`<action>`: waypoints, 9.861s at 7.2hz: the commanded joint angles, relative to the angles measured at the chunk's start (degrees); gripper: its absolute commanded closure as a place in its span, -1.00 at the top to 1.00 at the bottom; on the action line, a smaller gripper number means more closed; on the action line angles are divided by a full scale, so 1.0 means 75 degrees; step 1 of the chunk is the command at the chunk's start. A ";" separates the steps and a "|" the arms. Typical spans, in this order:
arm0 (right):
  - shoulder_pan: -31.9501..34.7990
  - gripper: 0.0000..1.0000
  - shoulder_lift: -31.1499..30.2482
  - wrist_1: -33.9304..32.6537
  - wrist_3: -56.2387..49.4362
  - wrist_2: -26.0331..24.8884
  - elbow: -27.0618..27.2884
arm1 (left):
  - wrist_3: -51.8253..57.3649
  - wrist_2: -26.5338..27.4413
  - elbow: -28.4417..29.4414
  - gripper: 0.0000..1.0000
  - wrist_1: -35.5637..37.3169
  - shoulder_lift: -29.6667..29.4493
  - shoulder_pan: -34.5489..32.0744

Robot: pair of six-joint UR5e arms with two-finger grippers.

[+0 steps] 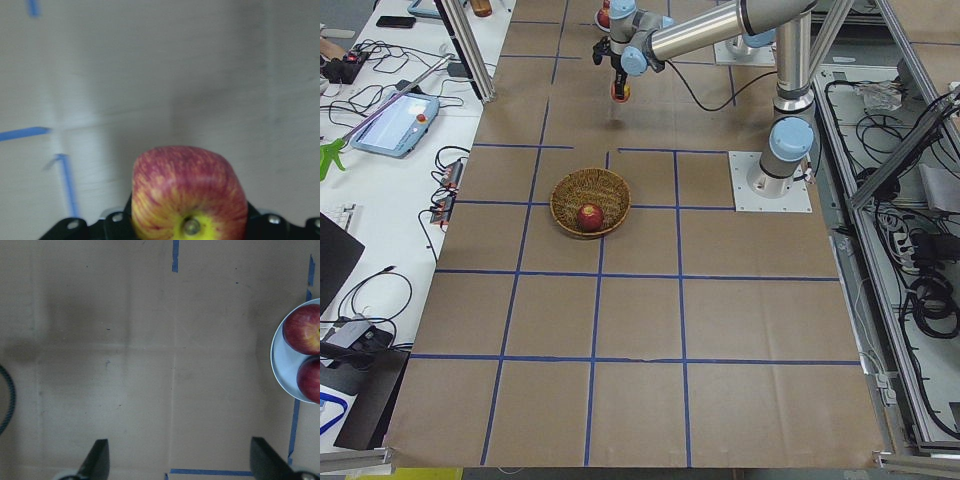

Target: Transfer apple from basket to plate

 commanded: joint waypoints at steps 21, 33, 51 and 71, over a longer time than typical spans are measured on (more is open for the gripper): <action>0.2623 1.00 0.2117 -0.2363 0.3302 0.0012 -0.0140 | 0.2562 0.0141 0.1265 0.98 -0.6009 0.3726 0.2902; 0.3059 0.38 0.4020 -0.5238 0.3387 -0.0082 0.0598 | 0.2515 0.0083 0.1112 0.98 -0.5751 0.3539 0.2914; -0.3492 0.11 0.2225 -0.2917 -0.5483 0.0094 0.1113 | 0.2585 0.0083 0.1054 0.98 -0.5634 0.3539 0.2925; -0.0106 1.00 -0.0410 0.0304 0.0258 0.0035 0.0164 | 0.2597 0.0094 0.0995 0.98 -0.5212 0.3656 0.2925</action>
